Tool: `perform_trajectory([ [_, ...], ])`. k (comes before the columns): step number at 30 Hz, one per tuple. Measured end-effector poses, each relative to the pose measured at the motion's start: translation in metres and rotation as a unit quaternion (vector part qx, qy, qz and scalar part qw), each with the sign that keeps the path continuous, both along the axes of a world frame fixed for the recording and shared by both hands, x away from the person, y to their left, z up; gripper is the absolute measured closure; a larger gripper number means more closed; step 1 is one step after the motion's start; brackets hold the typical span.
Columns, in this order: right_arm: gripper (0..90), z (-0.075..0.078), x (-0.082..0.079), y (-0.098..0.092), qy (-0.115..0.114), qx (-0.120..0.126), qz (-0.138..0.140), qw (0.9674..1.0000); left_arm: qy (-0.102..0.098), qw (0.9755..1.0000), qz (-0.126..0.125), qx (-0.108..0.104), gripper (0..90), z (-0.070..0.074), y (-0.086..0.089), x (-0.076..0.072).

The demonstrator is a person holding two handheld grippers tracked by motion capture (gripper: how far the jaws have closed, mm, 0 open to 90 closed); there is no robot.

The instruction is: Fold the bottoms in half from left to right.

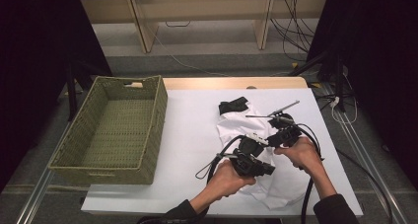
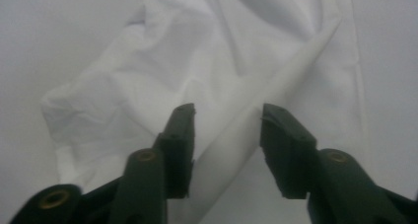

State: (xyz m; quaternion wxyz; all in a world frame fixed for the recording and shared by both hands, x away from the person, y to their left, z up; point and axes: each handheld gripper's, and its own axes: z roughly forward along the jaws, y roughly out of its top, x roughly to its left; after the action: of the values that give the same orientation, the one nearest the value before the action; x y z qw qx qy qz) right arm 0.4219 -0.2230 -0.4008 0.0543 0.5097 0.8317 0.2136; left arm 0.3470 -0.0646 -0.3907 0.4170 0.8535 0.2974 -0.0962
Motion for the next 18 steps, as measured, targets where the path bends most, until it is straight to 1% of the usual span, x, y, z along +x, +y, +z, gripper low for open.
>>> perform_trajectory([
  [1,72.3,-0.003,-0.001,-0.002,-0.002,-0.012,-0.004,0.9999,0.001,1.0000,0.000,0.000,88.2,0.000,0.000,0.000],
  [2,79.1,-0.005,-0.002,-0.004,-0.005,-0.018,-0.011,0.9998,0.002,1.0000,0.001,-0.001,88.1,-0.001,-0.001,0.000],
  [4,88.7,-0.007,-0.002,-0.012,-0.012,-0.019,-0.022,0.9995,0.004,1.0000,0.002,-0.001,88.1,-0.002,-0.003,0.001],
  [7,89.5,-0.007,-0.004,-0.024,-0.020,-0.016,-0.038,0.9990,0.008,1.0000,0.000,-0.003,88.1,-0.003,-0.006,0.002],
  [9,89.7,-0.006,-0.005,-0.029,-0.027,-0.017,-0.044,0.9985,0.015,0.9999,-0.001,-0.006,88.0,-0.005,-0.010,0.003],
  [12,89.7,-0.005,-0.005,-0.035,-0.036,-0.021,-0.054,0.9977,0.016,0.9999,-0.004,-0.004,88.0,-0.008,-0.018,0.004],
  [17,89.7,-0.010,-0.002,-0.044,-0.037,-0.029,-0.073,0.9962,0.024,0.9997,0.002,0.000,87.9,-0.015,-0.027,0.008],
  [18,89.7,-0.013,-0.002,-0.045,-0.036,-0.031,-0.073,0.9962,0.025,0.9997,0.003,0.001,87.9,-0.015,-0.028,0.009],
])
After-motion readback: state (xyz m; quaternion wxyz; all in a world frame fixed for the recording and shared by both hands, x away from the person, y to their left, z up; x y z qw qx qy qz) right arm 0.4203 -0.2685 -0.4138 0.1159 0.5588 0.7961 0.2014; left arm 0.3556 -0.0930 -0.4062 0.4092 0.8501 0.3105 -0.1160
